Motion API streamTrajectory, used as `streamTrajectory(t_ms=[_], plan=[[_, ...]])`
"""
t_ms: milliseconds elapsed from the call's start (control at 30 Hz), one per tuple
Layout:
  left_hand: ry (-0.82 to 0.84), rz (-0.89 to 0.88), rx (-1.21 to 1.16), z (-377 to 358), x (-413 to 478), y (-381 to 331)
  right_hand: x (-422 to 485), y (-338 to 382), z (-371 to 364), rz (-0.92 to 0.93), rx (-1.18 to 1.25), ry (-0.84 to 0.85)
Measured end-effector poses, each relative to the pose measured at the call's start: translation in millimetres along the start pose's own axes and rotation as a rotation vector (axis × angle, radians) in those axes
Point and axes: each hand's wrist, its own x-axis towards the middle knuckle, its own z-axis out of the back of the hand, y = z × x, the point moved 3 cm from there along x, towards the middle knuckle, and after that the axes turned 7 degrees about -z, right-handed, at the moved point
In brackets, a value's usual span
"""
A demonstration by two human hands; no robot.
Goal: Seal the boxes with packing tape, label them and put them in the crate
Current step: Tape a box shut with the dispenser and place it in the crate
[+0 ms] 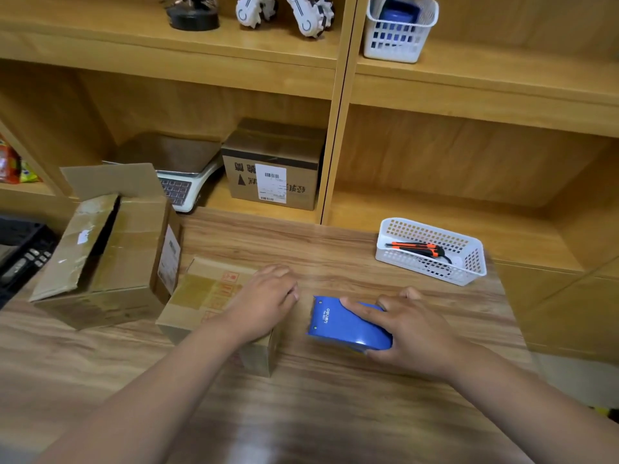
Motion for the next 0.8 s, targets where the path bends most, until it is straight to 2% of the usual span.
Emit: streamTrajectory(t_ms=[233,567,800], plan=[[-0.002,0.027,0.012,-1.6,-0.8,-0.2,13.6,32.8,16.8,0.007,-0.127,0.095],[-0.009,0.028,0.054,-3.0,-0.5,-5.9,24.9,58.8,16.5,0.006,-0.151,0.016],[-0.045,0.000,0.094,-7.9,2.6,-11.0,26.5,63.0,25.1,-0.028,-0.136,0.076]])
